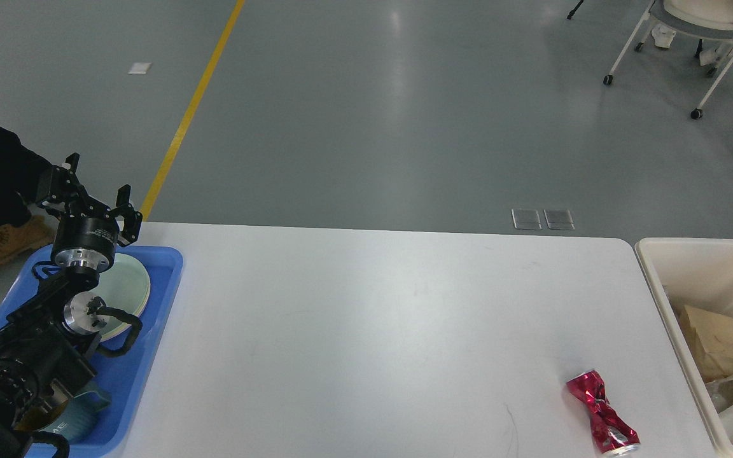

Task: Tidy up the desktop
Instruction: 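Lift the crumpled brown paper and drop it into the white bin, then move the right gripper down to the red-pink wrapper and grasp it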

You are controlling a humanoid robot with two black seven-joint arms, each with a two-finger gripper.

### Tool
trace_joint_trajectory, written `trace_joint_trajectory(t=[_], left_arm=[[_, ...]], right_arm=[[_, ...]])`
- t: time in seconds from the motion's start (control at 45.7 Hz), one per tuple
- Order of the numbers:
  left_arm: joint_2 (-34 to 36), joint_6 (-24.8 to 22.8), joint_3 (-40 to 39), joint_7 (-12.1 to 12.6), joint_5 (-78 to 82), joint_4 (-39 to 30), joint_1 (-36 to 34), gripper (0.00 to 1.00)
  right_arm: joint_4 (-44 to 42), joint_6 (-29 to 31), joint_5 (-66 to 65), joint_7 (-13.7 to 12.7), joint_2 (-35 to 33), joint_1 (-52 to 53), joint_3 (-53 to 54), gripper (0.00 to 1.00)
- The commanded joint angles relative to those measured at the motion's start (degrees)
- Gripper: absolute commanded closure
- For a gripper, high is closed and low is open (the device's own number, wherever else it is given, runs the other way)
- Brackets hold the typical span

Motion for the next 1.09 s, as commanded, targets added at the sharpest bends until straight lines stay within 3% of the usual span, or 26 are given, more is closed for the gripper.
trace_joint_trajectory(t=[0.0, 0.197, 0.328, 0.635, 0.92, 1.073], left_arm=[[0.0, 0.0, 0.0, 0.0, 0.01, 0.0, 0.0, 0.04], [0.0, 0.0, 0.0, 0.0, 0.01, 0.0, 0.0, 0.04], [0.0, 0.0, 0.0, 0.0, 0.09, 0.0, 0.0, 0.04], [0.0, 0.0, 0.0, 0.0, 0.0, 0.0, 0.0, 0.04], [0.0, 0.0, 0.0, 0.0, 0.09, 0.0, 0.0, 0.04], [0.0, 0.0, 0.0, 0.0, 0.0, 0.0, 0.0, 0.04]], right_arm=[[0.49, 0.55, 0.12, 0.0, 0.32, -1.08, 0.09, 0.0], [3.21, 1.26, 0.47, 0.0, 1.02, -0.04, -0.7, 0.0], [5.23, 4.15, 0.55, 0.0, 0.15, 7.86, -2.36, 0.0], [13.76, 33.5, 0.2, 0.18, 0.94, 32.21, -14.06, 0.0], [17.98, 46.78, -0.59, -0.26, 5.68, 51.98, -14.59, 0.0], [18.51, 48.0, -0.68, -0.35, 10.6, 57.27, -14.67, 0.0]])
